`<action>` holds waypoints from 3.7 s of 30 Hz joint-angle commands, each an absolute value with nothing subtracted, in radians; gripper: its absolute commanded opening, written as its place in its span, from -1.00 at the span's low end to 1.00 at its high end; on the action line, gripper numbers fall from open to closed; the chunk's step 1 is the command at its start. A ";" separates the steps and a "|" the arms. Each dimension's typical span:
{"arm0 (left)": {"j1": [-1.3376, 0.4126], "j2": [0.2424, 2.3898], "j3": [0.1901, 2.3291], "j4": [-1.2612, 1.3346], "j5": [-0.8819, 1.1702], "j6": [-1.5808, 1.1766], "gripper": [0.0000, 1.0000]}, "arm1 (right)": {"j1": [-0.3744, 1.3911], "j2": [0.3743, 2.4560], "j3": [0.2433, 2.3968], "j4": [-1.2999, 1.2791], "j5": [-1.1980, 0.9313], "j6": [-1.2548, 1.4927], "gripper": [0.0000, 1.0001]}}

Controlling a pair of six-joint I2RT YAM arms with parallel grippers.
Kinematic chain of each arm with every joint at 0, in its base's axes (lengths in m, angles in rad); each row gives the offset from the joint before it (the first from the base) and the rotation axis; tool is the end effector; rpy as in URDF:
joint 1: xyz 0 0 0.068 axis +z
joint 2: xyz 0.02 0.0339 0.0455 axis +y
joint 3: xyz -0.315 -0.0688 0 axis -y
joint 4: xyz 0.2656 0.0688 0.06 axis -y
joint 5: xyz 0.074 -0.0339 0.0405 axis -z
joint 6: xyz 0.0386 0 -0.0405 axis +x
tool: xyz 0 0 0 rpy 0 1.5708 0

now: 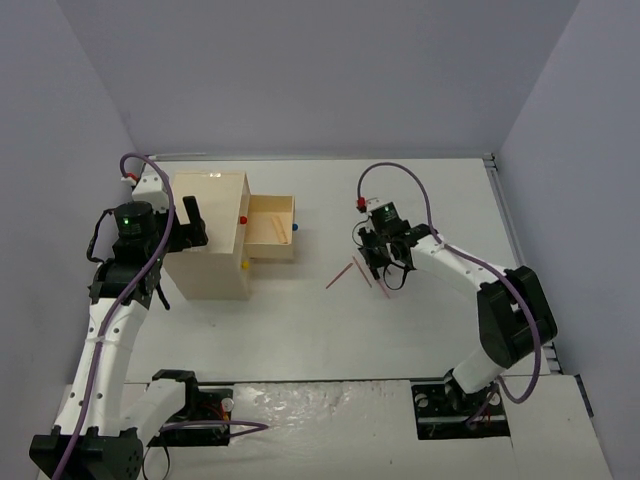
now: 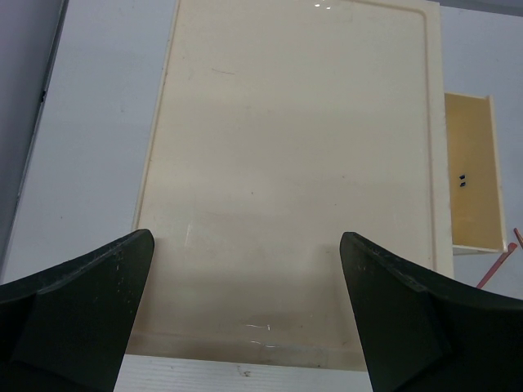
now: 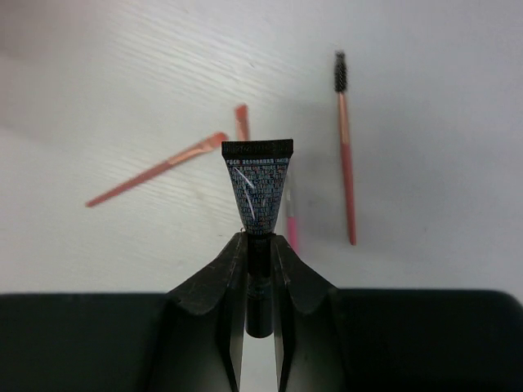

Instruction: Organize the makeup

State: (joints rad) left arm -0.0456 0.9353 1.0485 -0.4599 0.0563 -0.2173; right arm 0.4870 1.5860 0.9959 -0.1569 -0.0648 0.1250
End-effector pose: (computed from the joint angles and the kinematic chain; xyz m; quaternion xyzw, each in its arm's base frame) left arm 0.1957 -0.0111 0.4184 -0.0540 0.8165 -0.0981 0.5663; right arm 0.3182 0.1713 0.2541 -0.1776 0.8986 0.1488 0.3726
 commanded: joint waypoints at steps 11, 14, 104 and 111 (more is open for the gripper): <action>-0.038 0.949 1.071 -0.402 0.063 -0.227 0.94 | 0.731 1.693 1.613 -0.019 -0.204 0.163 -0.96; -0.040 0.951 1.071 -0.402 0.064 -0.225 0.94 | 0.759 1.774 1.681 0.050 -0.207 0.183 -0.94; 0.054 1.425 1.367 -0.510 0.329 -0.270 0.94 | 0.763 2.237 1.918 0.357 -0.719 -0.301 0.78; 0.055 1.396 1.456 -0.523 0.247 -0.227 0.94 | 0.736 2.101 1.842 0.265 -0.724 -0.353 0.75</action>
State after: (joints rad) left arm 0.0730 1.4151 1.3817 -0.4769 0.2389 -0.2397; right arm 0.7220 2.2732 1.8484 0.1996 -0.7014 -0.3192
